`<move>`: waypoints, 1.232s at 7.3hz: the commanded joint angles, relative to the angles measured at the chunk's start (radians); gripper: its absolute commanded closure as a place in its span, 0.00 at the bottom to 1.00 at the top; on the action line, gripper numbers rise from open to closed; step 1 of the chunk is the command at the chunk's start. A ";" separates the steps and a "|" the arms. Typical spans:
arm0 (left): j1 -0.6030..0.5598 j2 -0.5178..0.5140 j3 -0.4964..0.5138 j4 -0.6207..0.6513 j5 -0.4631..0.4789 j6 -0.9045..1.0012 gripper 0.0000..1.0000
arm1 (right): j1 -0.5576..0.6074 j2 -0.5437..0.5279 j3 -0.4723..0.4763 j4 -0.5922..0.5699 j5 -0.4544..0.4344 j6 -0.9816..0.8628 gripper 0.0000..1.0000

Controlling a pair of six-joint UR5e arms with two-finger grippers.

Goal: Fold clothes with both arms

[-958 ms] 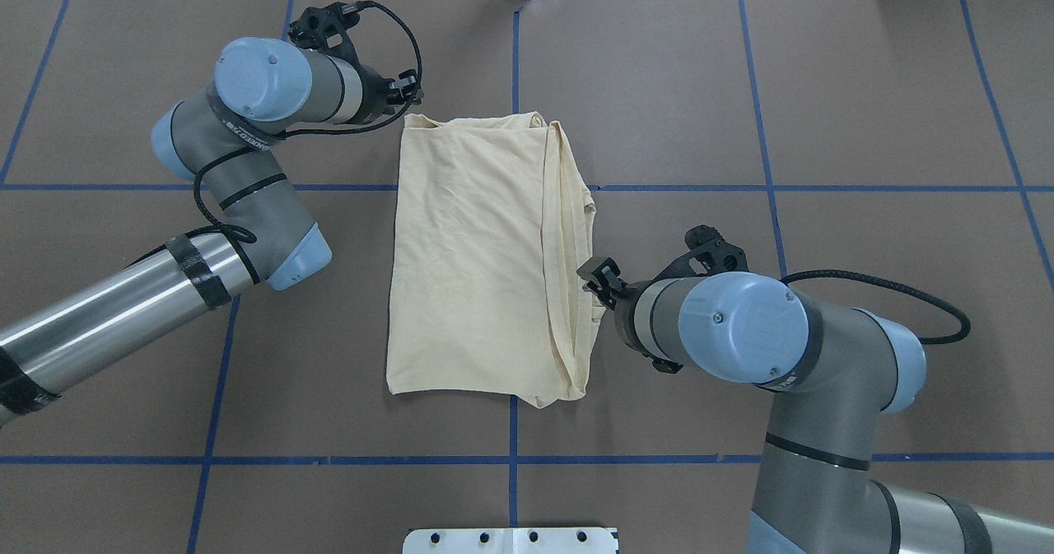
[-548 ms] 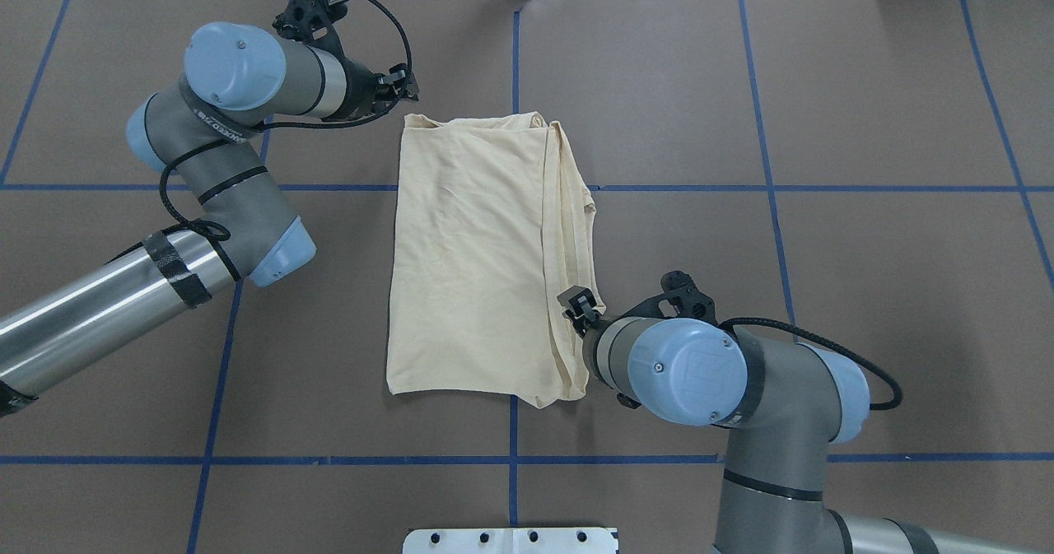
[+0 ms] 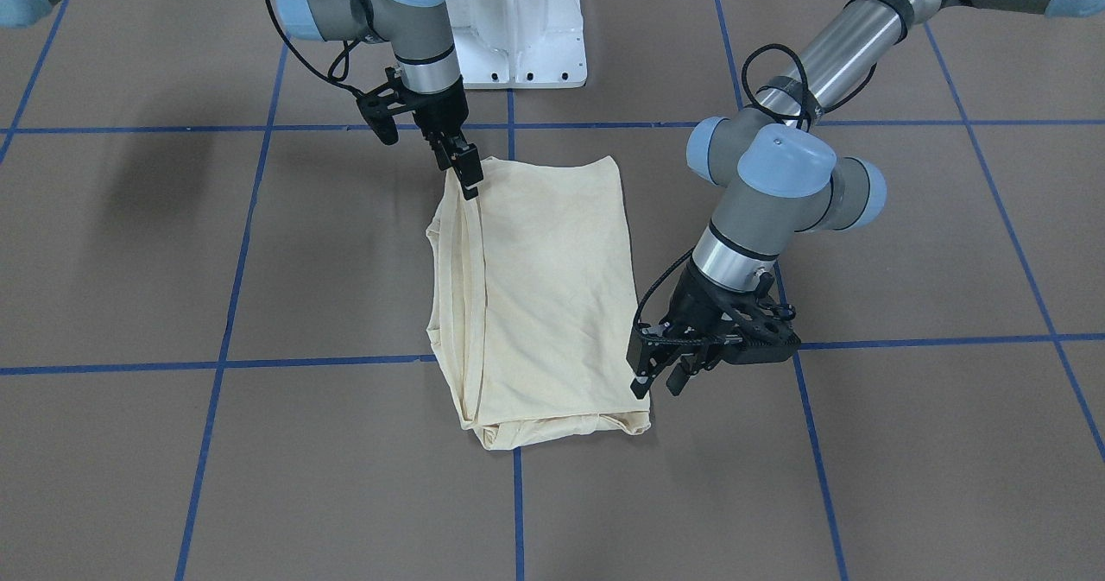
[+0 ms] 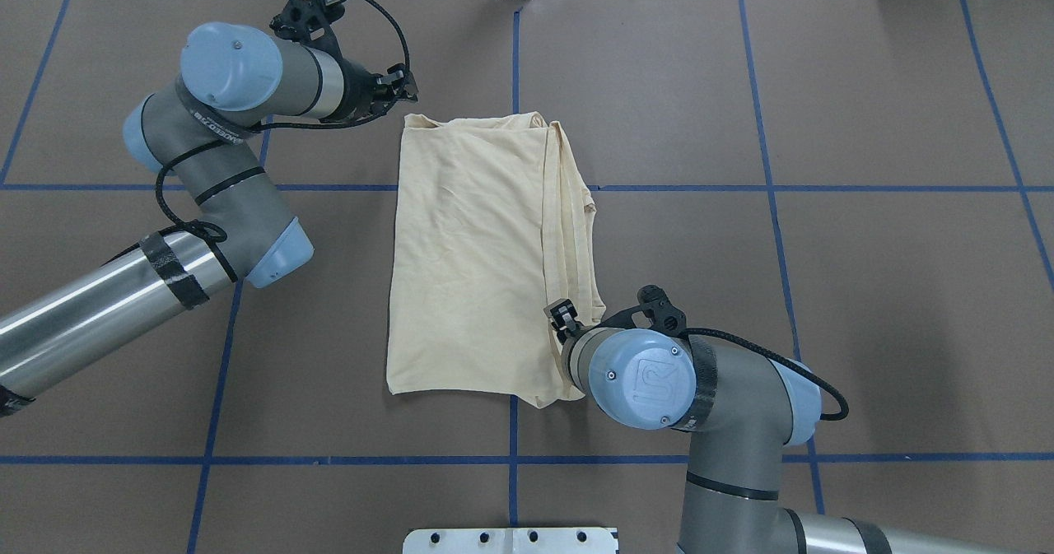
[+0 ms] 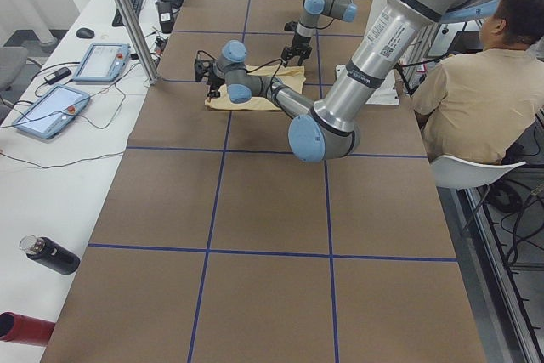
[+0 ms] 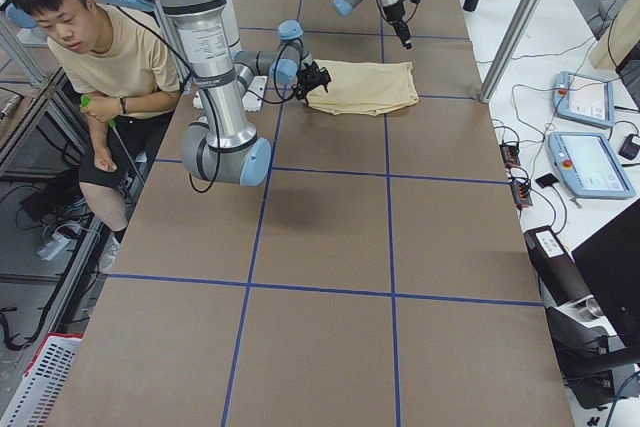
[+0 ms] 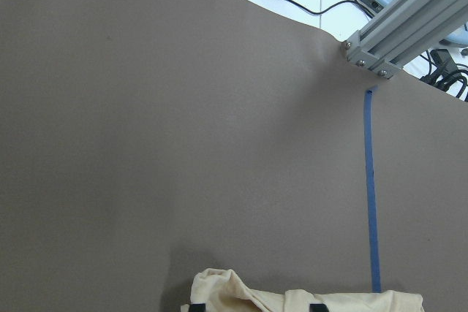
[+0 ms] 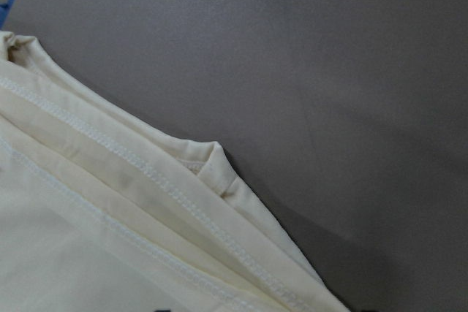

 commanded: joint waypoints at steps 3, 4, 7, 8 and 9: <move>0.001 0.001 0.000 0.000 0.000 -0.003 0.39 | -0.007 -0.008 -0.007 -0.014 0.008 -0.015 0.13; 0.001 0.001 0.001 0.000 0.002 -0.003 0.39 | -0.016 -0.006 -0.022 -0.012 0.003 -0.016 0.13; 0.001 0.001 0.001 0.000 0.002 -0.003 0.39 | -0.020 -0.005 -0.022 -0.014 0.004 -0.018 0.34; 0.001 0.001 0.001 0.000 0.002 -0.003 0.38 | -0.020 -0.003 -0.022 -0.014 0.003 -0.015 0.75; 0.001 0.003 0.001 0.000 0.002 -0.003 0.38 | -0.020 -0.005 -0.021 -0.014 0.003 -0.016 1.00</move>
